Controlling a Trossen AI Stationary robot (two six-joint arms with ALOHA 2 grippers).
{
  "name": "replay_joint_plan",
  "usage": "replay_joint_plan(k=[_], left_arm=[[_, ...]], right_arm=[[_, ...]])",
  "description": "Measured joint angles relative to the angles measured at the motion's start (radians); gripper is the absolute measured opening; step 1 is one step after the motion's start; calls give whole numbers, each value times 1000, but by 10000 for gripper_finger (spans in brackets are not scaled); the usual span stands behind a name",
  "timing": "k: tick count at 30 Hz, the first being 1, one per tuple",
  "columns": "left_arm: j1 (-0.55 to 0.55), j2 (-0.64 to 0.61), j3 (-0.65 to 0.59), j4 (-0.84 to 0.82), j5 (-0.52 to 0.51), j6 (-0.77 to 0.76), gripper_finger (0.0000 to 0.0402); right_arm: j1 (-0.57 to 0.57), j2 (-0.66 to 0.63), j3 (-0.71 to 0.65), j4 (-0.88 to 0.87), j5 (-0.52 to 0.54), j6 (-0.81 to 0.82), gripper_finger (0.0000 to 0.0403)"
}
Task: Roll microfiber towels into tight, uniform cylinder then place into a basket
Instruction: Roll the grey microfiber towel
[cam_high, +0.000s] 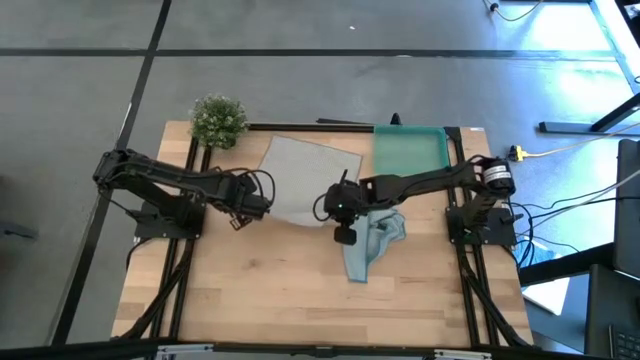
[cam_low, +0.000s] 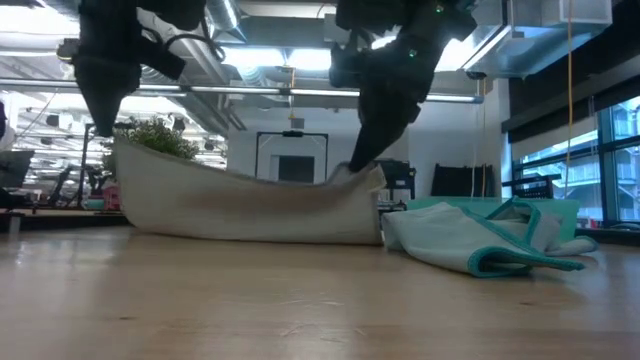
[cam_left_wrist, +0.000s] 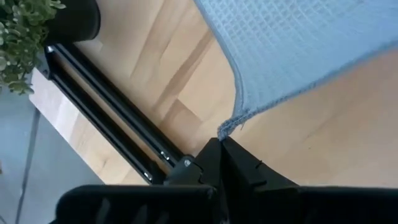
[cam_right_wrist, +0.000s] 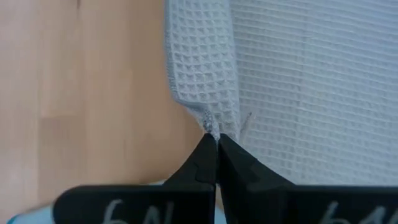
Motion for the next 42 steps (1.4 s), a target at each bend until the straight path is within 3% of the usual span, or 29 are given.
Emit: replay_joint_plan(k=[20, 38, 42], left_arm=[[145, 0, 0, 118, -62, 75, 0], [410, 1, 0, 443, -51, 182, 0], [462, 6, 0, 494, -26, 219, 0]], right_arm=[[-159, -3, 0, -75, 4, 72, 5], [-386, -3, 2, -91, 5, -113, 5], [-426, -3, 2, -90, 52, -139, 5]])
